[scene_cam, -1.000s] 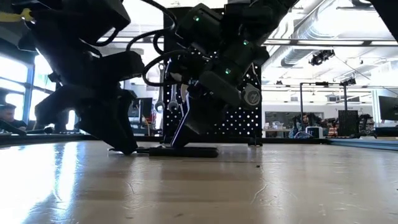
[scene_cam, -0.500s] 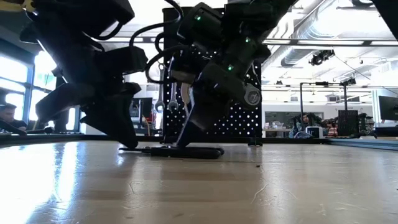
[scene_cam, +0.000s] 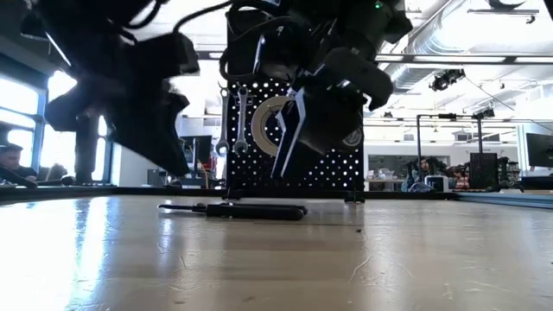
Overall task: Hang tools onto peg board
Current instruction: Hang the black cable cutter on the pegboard bin
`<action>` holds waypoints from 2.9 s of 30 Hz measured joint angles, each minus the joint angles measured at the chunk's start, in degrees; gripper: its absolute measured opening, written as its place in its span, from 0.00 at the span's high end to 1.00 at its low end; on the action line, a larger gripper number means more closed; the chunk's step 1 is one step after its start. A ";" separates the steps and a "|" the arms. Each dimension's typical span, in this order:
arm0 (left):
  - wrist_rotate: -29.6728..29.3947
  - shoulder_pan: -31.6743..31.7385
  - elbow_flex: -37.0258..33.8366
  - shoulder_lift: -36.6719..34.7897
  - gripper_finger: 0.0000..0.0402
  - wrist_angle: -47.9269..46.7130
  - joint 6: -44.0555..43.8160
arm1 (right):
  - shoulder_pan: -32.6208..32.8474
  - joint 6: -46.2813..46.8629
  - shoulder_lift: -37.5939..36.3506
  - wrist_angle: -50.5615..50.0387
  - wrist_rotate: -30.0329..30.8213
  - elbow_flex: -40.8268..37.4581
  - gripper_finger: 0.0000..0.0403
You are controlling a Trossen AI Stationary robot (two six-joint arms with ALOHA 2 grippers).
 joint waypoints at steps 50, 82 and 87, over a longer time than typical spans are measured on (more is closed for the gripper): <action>8.52 5.92 -0.20 9.49 0.98 3.75 -1.02 | -1.24 21.68 -0.73 1.36 -4.09 -6.51 0.43; 3.96 5.42 -0.24 9.58 1.00 5.15 -5.58 | -1.06 25.91 -0.55 13.73 -5.97 -9.78 0.85; 3.41 5.51 -0.22 9.64 1.00 5.22 -5.60 | -0.90 25.34 -0.61 14.93 -6.53 -9.68 0.98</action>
